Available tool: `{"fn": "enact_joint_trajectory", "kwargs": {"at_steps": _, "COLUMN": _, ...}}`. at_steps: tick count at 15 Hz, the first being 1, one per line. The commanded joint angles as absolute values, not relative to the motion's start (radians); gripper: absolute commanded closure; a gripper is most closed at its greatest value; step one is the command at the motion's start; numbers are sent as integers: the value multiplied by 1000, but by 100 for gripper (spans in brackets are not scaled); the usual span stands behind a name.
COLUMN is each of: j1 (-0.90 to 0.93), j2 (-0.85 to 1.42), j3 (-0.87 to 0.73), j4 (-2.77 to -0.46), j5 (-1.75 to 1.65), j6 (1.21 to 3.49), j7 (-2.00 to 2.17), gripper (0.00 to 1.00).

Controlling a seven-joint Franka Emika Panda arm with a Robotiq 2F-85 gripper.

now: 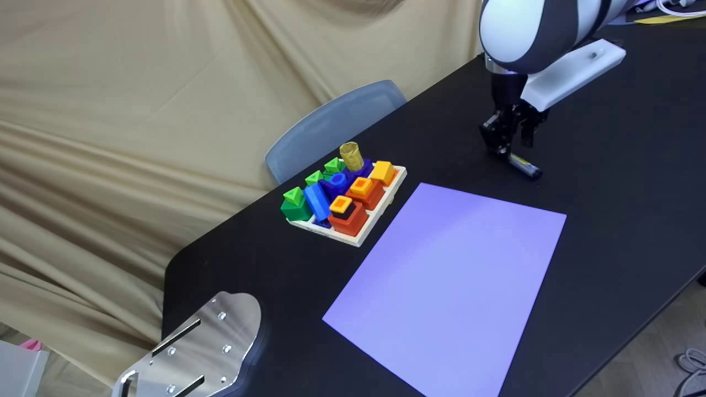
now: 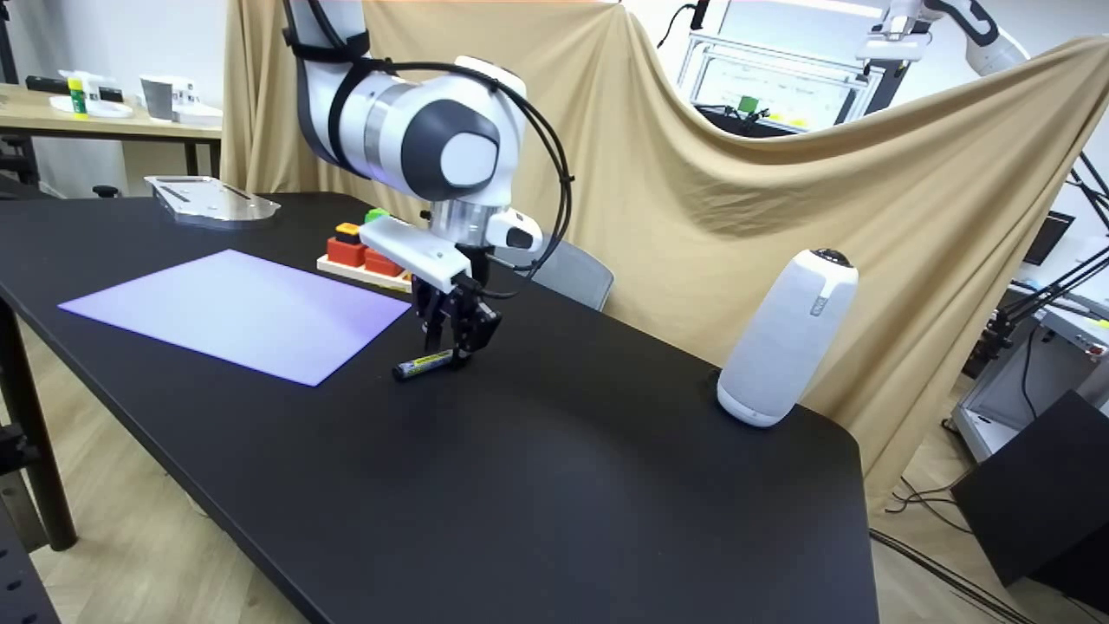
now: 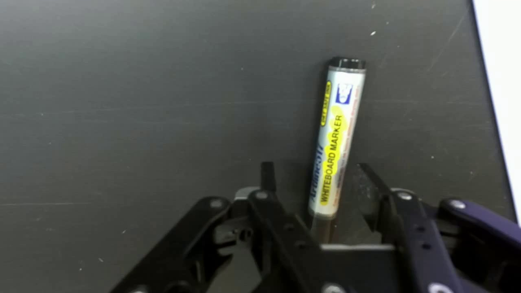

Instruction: Put the marker on the white paper

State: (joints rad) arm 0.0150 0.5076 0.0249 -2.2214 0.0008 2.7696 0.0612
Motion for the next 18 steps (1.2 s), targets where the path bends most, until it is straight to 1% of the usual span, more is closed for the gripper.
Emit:
{"fn": "enact_joint_trajectory", "kwargs": {"at_steps": 1, "j1": 22, "j2": 543, "j3": 17, "j4": -2178, "j5": 9, "j6": 2742, "j7": 61, "gripper": 79}}
{"fn": "enact_joint_trajectory", "kwargs": {"at_steps": 4, "j1": 21, "j2": 542, "j3": 20, "j4": -2177, "j5": 11, "j6": 2745, "j7": 58, "gripper": 99}}
{"fn": "enact_joint_trajectory", "kwargs": {"at_steps": 5, "j1": 20, "j2": 536, "j3": 23, "j4": -2177, "j5": 12, "j6": 2746, "j7": 55, "gripper": 98}}
{"fn": "enact_joint_trajectory", "kwargs": {"at_steps": 6, "j1": 17, "j2": 525, "j3": 28, "j4": -2182, "j5": 14, "j6": 2748, "j7": 50, "gripper": 95}}
{"fn": "enact_joint_trajectory", "kwargs": {"at_steps": 10, "j1": 21, "j2": 472, "j3": 64, "j4": -2211, "j5": 16, "j6": 2747, "j7": 19, "gripper": 95}}
{"fn": "enact_joint_trajectory", "kwargs": {"at_steps": 18, "j1": 39, "j2": 396, "j3": 223, "j4": -2291, "j5": 52, "j6": 2747, "j7": -113, "gripper": 95}}
